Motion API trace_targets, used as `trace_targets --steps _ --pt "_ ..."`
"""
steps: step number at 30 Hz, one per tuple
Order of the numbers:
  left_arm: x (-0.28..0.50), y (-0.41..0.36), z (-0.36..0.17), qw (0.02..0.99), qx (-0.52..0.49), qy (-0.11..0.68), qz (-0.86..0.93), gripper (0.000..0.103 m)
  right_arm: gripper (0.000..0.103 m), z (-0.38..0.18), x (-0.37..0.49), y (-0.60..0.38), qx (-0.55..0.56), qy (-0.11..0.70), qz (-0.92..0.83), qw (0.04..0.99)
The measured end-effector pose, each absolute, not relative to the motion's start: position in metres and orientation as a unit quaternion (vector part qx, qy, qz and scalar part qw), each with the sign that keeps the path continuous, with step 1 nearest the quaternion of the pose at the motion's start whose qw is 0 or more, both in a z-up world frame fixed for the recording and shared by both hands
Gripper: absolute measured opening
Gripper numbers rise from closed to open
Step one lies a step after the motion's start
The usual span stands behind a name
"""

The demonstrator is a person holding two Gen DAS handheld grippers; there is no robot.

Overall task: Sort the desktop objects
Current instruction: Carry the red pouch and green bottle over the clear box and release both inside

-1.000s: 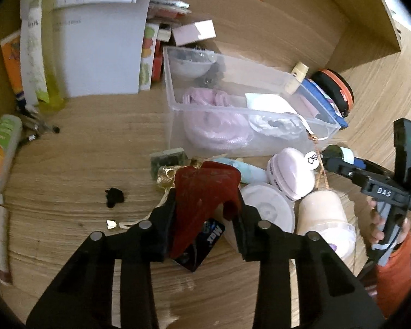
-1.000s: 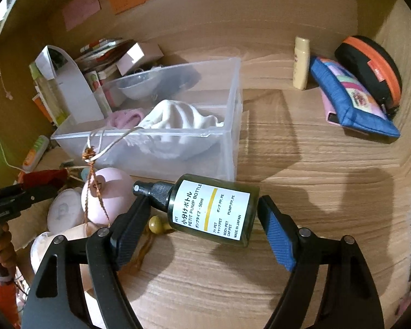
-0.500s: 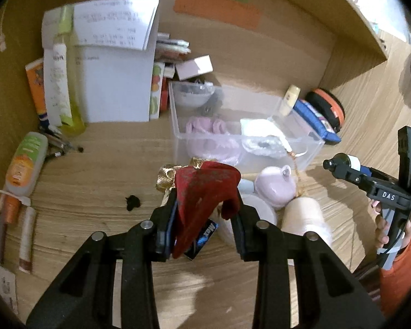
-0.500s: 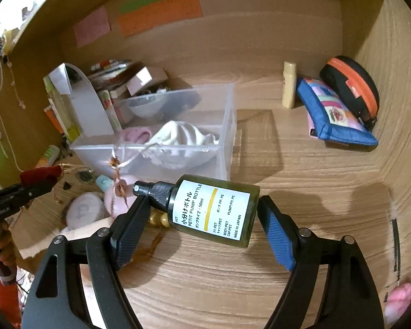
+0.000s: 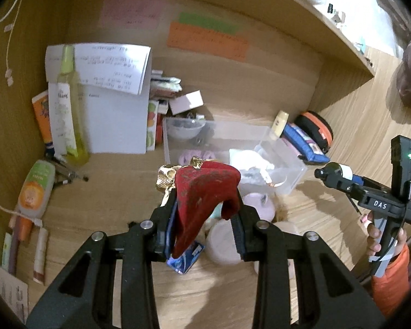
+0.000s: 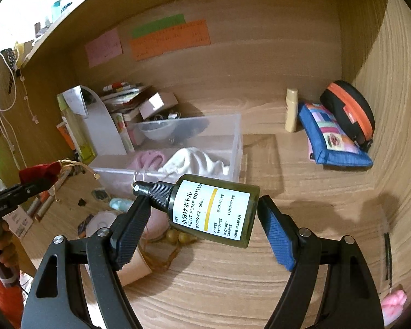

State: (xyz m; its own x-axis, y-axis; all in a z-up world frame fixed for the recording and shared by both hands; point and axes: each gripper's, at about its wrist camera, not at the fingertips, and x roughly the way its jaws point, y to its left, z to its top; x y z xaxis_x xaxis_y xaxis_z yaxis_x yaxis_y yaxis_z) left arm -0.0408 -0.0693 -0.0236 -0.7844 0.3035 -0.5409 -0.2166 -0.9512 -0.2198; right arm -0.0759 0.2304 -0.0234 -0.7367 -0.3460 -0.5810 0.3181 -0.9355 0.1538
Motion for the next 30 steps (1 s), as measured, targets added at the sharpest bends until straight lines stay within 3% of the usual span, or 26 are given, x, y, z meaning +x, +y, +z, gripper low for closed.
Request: trace_targets --steps 18,30 --pt "-0.081 -0.056 0.009 0.162 -0.268 -0.071 0.947 0.034 0.078 0.008 -0.111 0.208 0.287 -0.022 -0.932 0.221" --pt "-0.13 -0.045 -0.002 0.168 -0.3 -0.076 0.936 0.034 0.078 -0.003 -0.159 0.185 0.311 -0.059 -0.913 0.257"
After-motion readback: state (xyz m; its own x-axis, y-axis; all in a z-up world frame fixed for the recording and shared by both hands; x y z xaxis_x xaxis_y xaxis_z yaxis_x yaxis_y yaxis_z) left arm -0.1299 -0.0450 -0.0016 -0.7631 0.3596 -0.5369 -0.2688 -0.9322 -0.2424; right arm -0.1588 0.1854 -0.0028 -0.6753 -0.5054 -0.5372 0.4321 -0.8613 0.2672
